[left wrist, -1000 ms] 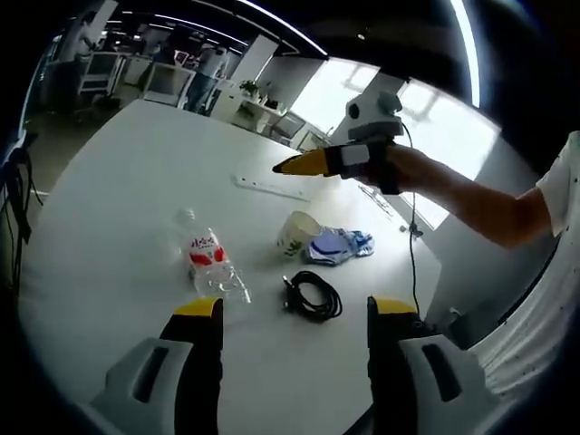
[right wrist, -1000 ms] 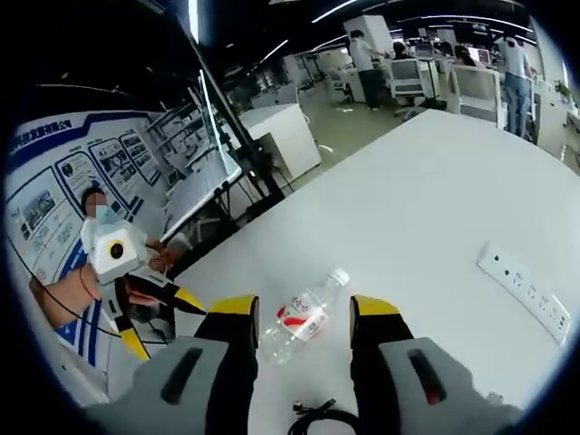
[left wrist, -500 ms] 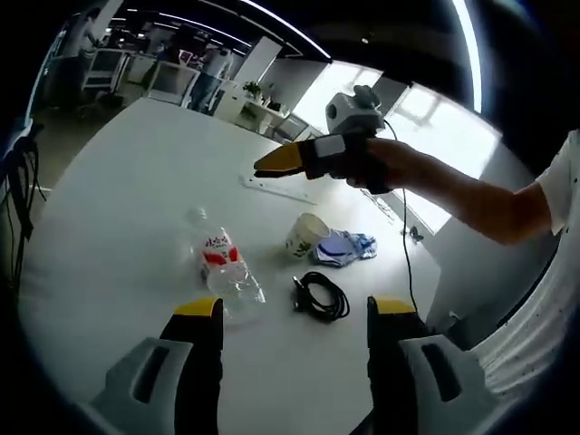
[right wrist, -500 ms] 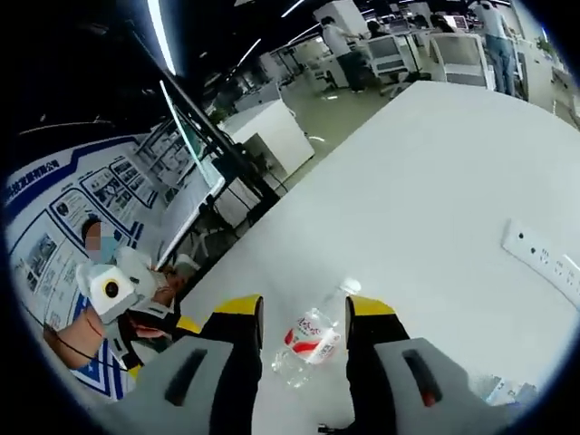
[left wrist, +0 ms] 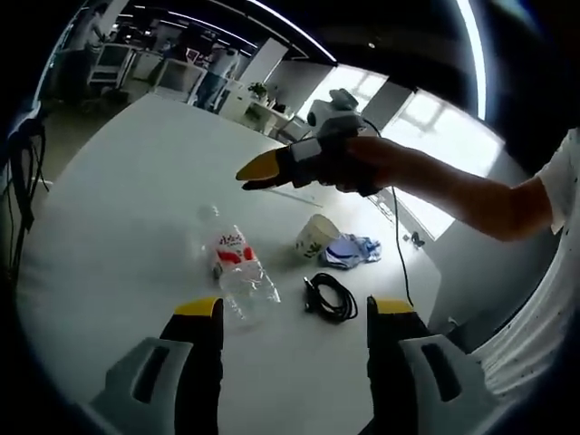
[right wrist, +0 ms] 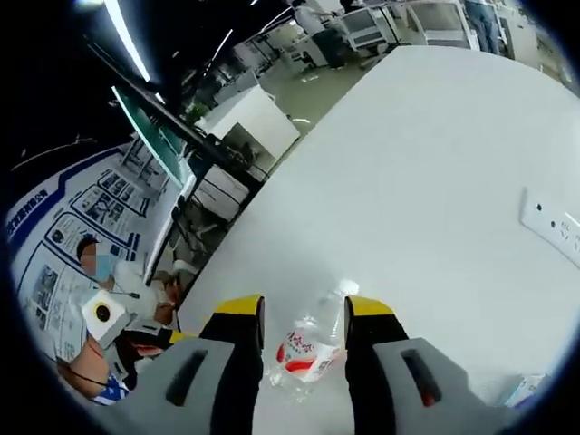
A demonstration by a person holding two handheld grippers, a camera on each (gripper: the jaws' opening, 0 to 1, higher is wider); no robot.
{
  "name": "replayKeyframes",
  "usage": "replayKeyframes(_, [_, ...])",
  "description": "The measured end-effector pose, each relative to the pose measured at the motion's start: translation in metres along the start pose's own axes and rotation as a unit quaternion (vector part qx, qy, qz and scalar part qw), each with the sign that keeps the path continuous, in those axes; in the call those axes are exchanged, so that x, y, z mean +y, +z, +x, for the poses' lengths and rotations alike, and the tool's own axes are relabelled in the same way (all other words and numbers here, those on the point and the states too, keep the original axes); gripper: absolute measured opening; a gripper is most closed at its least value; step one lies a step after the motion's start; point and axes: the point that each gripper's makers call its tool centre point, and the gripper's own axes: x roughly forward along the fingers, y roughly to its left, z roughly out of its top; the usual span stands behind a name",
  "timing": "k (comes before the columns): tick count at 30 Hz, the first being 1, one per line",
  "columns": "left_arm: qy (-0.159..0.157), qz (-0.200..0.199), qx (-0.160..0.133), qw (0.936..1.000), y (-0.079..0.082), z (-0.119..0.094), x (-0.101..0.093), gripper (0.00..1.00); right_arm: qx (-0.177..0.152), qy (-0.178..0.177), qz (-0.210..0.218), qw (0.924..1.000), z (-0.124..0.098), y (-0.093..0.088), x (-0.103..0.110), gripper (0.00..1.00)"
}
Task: Arrange the tabletop items into an orderly group along one side of the table until the central work area is clear of visible clutter.
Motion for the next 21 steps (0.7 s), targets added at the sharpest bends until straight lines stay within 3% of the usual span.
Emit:
replayKeyframes(8, [0.002, -0.009, -0.009, 0.9999, 0.001, -0.001, 0.009, 0.65, 0.04, -0.029, 0.028, 0.9984, 0.021, -0.009, -0.019, 0.35])
replayKeyframes(21, [-0.004, -0.017, -0.018, 0.9997, -0.002, 0.005, 0.011, 0.64, 0.078, -0.029, 0.073, 0.9939, 0.05, -0.023, -0.028, 0.32])
